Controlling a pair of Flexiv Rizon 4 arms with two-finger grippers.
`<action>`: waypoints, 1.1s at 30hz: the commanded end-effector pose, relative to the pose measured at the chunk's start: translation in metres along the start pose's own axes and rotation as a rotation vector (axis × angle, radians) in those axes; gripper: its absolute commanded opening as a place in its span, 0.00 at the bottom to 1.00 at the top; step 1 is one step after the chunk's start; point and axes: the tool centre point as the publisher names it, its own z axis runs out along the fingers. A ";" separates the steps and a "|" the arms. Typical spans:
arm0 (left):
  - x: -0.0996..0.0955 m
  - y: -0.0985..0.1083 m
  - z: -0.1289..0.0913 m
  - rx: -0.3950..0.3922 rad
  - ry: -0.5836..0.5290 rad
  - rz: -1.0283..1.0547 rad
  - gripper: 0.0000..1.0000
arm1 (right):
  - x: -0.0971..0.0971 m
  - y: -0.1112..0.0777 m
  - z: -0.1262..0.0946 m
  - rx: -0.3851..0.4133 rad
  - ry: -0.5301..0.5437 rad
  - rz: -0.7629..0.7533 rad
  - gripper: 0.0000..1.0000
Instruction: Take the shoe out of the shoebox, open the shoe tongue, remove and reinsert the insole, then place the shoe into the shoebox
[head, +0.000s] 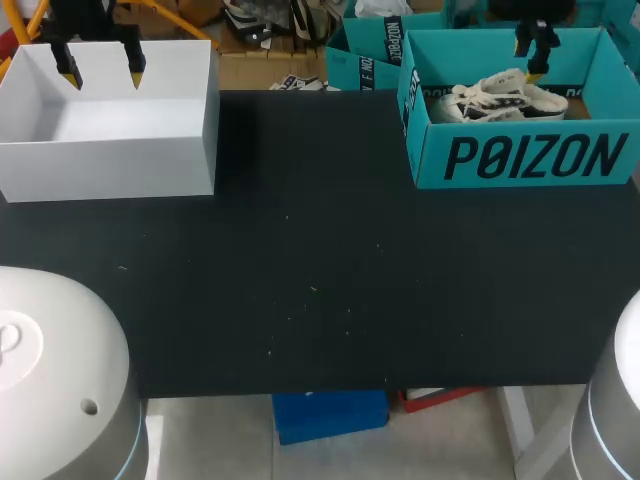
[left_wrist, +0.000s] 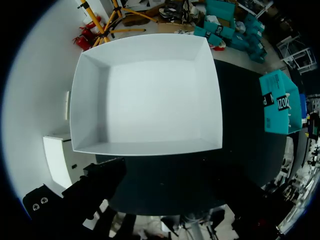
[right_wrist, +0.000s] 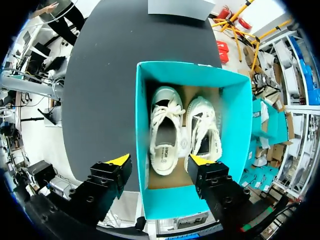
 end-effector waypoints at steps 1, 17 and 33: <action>0.001 0.001 -0.001 -0.001 -0.003 -0.002 1.00 | -0.011 0.009 0.020 0.009 0.011 0.010 0.46; 0.001 0.001 -0.001 -0.001 -0.003 -0.002 1.00 | -0.023 0.007 0.092 -0.029 0.067 -0.019 0.45; 0.001 0.001 -0.001 -0.001 -0.003 -0.002 1.00 | -0.053 -0.011 0.143 -0.032 0.075 -0.066 0.44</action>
